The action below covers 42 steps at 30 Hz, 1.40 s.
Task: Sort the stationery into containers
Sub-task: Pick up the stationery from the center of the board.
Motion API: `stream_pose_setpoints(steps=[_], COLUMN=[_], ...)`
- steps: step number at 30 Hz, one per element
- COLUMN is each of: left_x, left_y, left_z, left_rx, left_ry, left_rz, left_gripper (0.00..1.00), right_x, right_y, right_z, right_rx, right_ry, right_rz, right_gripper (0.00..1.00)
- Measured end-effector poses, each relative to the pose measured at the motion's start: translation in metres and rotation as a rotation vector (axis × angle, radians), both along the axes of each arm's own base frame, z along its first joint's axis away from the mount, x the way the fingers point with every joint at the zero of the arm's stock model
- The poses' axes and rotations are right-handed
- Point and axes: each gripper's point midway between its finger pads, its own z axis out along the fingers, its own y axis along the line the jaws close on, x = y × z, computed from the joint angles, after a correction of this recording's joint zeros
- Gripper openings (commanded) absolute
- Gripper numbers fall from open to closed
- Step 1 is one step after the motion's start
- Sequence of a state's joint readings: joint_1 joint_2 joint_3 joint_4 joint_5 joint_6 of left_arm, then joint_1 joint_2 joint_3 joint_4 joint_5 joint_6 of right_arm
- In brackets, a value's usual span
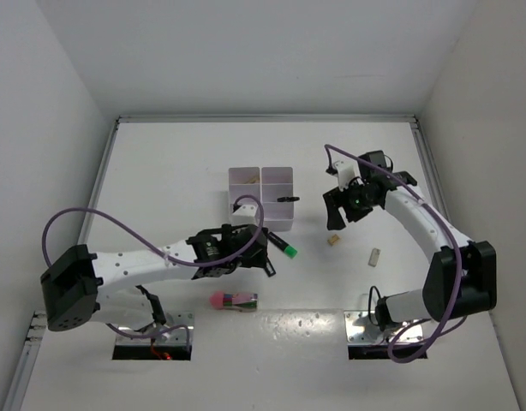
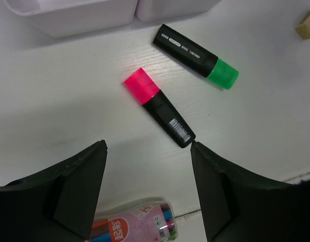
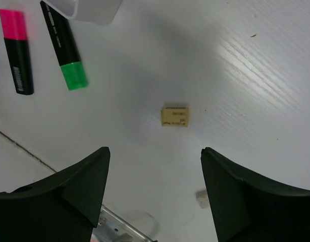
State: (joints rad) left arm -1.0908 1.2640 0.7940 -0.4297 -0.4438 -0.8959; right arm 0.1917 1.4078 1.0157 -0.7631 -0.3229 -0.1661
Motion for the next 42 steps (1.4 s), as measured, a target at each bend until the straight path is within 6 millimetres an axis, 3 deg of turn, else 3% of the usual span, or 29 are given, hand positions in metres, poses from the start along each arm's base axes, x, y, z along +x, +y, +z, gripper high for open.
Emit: stream_pose_setpoints(steps=[3,8,13,21,30,33,34,37,42], left_x=[0.003,0.009,0.013,0.028,0.032,0.032,0.032,0.032,0.022], left_y=[-0.003,-0.003,-0.007,-0.046,-0.049,-0.049,-0.049,-0.049,-0.051], left_z=[-0.011,-0.042,-0.073,-0.071,-0.083,-0.084,-0.084,-0.084,-0.083], left_rx=[-0.013,0.007,0.046,-0.015,-0.006,-0.008,-0.012,-0.020,-0.010], left_ry=[0.001,0.026,0.059,0.036,0.040,0.036,0.037,0.040,0.041], left_rz=[0.065,0.197,0.308,0.401,0.469,0.488,0.494,0.505,0.490], left_gripper=[0.69,0.60,0.60,0.60,0.57,0.47,0.36,0.16,0.13], right_x=[-0.001,0.010,0.016,0.020,0.019,0.018,0.018,0.019,0.019], right_y=[0.003,0.009,0.009,0.010,0.011,0.010,0.010,0.008,0.007], right_z=[-0.006,0.003,0.012,0.028,0.034,0.039,0.040,0.040,0.041], right_rx=[0.052,0.132,0.184,0.233,0.266,0.276,0.278,0.280,0.286], right_ry=[-0.005,-0.077,-0.131,-0.188,-0.196,-0.209,-0.213,-0.214,-0.214], right_rz=[-0.027,-0.060,-0.094,-0.109,-0.110,-0.109,-0.110,-0.116,-0.121], right_gripper=[0.73,0.72,0.72,0.72,0.72,0.72,0.72,0.72,0.72])
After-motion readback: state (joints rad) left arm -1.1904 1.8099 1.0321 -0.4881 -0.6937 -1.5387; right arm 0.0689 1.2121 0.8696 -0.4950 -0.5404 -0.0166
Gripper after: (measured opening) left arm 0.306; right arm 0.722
